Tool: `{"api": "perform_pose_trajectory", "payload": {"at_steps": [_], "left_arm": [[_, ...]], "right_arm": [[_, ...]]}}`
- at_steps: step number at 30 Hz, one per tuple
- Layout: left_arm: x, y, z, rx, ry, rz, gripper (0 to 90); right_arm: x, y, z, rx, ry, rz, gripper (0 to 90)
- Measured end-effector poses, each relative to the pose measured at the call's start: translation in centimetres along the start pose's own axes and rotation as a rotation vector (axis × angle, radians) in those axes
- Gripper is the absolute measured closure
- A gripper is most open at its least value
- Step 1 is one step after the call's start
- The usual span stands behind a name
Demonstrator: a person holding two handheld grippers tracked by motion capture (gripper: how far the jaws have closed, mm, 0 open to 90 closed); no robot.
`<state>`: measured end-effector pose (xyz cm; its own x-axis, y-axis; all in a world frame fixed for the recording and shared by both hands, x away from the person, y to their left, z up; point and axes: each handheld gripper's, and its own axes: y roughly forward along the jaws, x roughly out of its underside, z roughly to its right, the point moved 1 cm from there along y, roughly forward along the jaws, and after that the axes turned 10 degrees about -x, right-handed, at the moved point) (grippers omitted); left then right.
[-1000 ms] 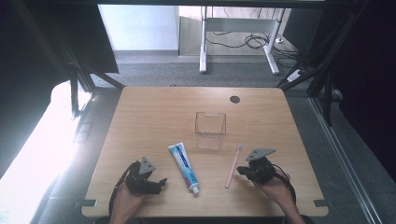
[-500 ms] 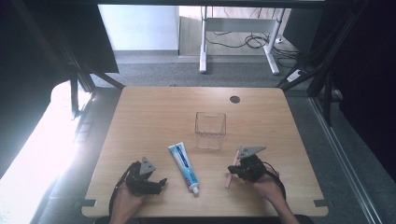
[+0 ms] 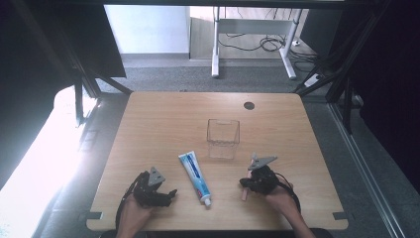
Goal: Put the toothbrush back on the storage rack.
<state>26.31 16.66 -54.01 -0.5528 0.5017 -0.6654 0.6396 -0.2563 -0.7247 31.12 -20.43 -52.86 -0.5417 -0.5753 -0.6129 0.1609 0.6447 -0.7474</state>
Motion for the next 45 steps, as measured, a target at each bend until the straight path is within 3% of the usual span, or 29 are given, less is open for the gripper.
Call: {"api": "perform_pose_trajectory", "payload": {"at_steps": [15,34,45], "left_arm": [[0.0,0.1,0.2,-0.002,0.014,-0.006,13.4],[-0.1,0.2,0.2,-0.004,0.021,-0.01,13.5],[-0.1,0.2,0.3,-0.007,0.02,-0.009,13.5]], "right_arm": [[2.3,-2.2,1.2,-0.004,0.066,-0.006,90.0],[4.7,-5.0,2.8,0.065,0.112,-0.01,90.0],[3.9,-5.9,2.2,0.084,0.09,-0.017,83.6]]}}
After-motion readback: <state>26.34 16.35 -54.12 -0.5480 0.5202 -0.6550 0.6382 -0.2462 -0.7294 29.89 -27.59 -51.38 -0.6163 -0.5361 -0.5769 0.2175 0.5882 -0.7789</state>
